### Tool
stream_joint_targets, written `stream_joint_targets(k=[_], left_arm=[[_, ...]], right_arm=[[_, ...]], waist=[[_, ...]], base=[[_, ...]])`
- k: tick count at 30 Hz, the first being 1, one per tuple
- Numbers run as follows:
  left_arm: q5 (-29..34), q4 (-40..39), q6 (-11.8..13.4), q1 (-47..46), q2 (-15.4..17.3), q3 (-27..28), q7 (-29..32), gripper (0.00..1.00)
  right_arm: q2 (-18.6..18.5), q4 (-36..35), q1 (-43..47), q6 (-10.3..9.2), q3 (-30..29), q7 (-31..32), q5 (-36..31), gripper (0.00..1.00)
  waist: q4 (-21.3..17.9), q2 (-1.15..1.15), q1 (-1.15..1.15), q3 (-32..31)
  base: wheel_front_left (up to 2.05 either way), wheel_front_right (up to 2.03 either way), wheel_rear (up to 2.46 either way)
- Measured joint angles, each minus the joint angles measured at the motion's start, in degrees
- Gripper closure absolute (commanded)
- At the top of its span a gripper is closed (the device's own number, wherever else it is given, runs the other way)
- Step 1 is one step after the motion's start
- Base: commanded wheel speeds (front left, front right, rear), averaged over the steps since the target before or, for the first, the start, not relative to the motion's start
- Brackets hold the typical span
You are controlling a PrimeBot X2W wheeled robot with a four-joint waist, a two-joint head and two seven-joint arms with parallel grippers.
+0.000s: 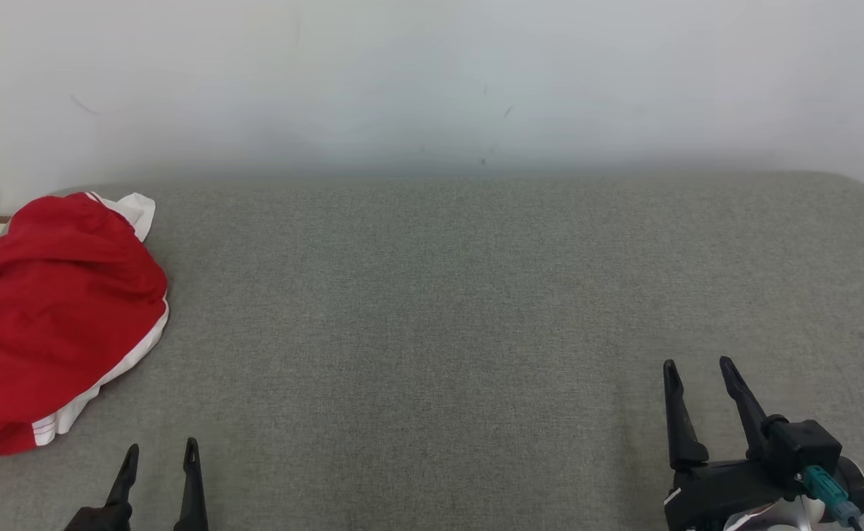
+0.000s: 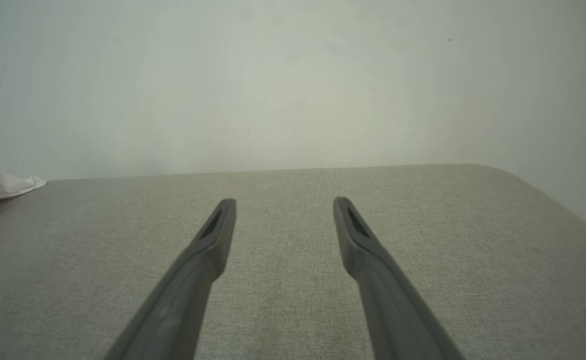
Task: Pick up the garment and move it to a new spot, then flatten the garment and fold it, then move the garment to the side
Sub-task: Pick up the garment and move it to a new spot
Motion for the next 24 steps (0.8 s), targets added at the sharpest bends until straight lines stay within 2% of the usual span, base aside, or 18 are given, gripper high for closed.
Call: stream_joint_targets(k=[5, 15, 24], left_arm=[[-0.43, -0.04, 0.03, -0.34, -0.1, 0.01, -0.02, 0.0], [-1.9, 0.59, 0.53, -0.42, -0.27, 0.87, -0.04, 0.0], [-3.37, 1.49, 0.81, 0.47, -0.3, 2.38, -0.04, 0.0]], right_arm=[[-0.59, -0.25, -0.25, 0.0, 1.03, 0.0, 0.22, 0.0], [-0.88, -0.03, -1.31, 0.0, 4.72, 0.0, 1.54, 0.0], [-1.26, 1.18, -3.14, 0.0, 8.44, 0.0, 2.14, 0.0]], waist=[[1.67, 0.0, 0.0, 0.26], [7.48, 0.0, 0.0, 0.66], [14.3, 0.0, 0.0, 0.96]], base=[[0.0, 0.0, 0.0], [0.0, 0.0, 0.0], [0.0, 0.0, 0.0]])
